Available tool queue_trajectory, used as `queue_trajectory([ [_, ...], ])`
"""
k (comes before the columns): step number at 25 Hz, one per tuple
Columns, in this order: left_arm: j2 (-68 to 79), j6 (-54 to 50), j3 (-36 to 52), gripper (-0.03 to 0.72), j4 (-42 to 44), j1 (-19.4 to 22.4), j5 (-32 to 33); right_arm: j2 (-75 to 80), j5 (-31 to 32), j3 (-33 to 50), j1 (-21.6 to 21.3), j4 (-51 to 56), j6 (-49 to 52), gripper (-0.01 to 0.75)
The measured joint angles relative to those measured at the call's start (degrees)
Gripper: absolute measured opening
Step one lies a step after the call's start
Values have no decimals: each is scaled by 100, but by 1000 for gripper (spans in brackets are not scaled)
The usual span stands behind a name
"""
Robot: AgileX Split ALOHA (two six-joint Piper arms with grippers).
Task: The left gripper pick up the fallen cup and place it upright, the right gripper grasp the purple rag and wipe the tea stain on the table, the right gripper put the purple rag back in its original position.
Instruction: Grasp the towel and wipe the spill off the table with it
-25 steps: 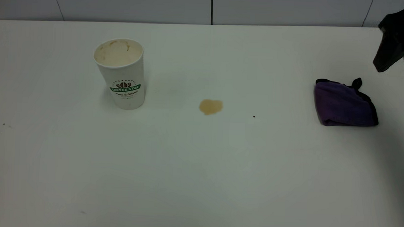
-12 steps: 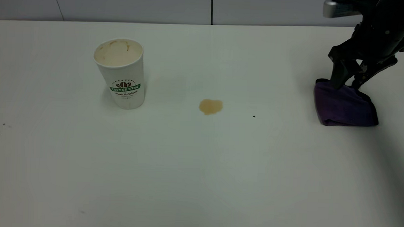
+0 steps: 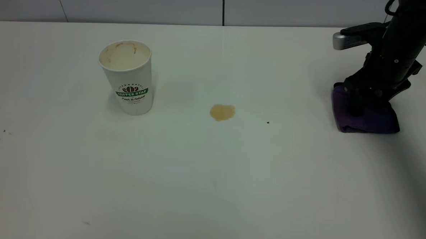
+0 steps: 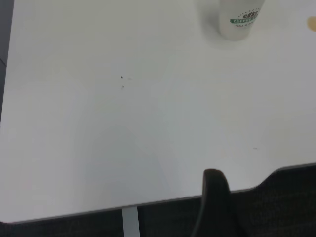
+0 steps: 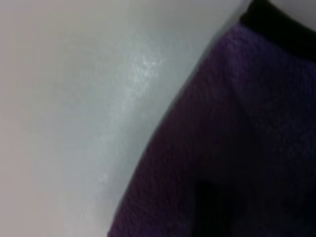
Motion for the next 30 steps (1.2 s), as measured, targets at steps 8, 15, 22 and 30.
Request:
queue_trajectory([
  [8,0,6,0,534,0,0,0,141,42,-48,17,239,111,238],
  [15,0,6,0,534,0,0,5,164,87,-84,384,1016,-803,64],
  [22,0,6,0,534,0,0,5,374,122,-620,1158,1524,-1038,64],
  [30,0,6,0,532,0,0,5,938,512,-2037,1939,1616,-1059,64],
])
